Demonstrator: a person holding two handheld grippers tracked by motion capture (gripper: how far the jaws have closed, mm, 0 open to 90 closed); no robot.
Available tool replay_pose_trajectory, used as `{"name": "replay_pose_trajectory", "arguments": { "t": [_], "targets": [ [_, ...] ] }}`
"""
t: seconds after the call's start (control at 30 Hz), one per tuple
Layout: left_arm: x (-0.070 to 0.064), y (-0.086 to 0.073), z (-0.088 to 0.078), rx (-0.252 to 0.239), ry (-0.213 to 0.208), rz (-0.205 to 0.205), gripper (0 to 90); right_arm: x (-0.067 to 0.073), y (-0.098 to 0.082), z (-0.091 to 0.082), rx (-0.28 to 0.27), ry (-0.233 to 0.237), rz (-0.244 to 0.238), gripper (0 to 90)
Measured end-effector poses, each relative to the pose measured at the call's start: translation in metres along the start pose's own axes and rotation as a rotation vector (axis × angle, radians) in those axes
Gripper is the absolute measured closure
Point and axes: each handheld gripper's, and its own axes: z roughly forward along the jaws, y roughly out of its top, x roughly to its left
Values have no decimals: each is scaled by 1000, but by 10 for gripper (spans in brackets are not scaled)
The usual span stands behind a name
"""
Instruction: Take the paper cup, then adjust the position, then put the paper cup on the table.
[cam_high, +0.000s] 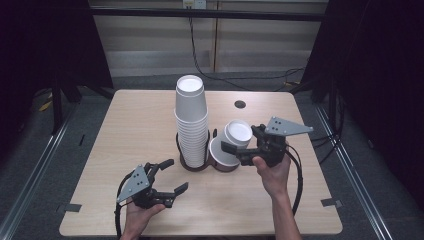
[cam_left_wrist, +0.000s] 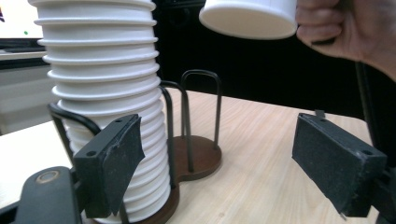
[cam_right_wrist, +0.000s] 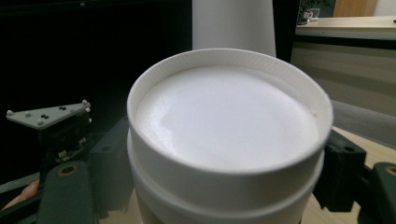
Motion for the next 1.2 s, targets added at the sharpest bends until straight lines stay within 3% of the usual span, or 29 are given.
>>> {"name": "replay_pose_trajectory", "arguments": {
  "t": [0.6,0.73,1.2],
  "targets": [
    [-6,5,11,15,-48,17,160,13,-44,16,49,46,29,226],
    [-9,8,14,26,-87,43,159,17,-52,21,54,68,34,226],
    [-13,6,27,46,-181,26,156,25,-69,28,65,114,51,226]
  ]
}}
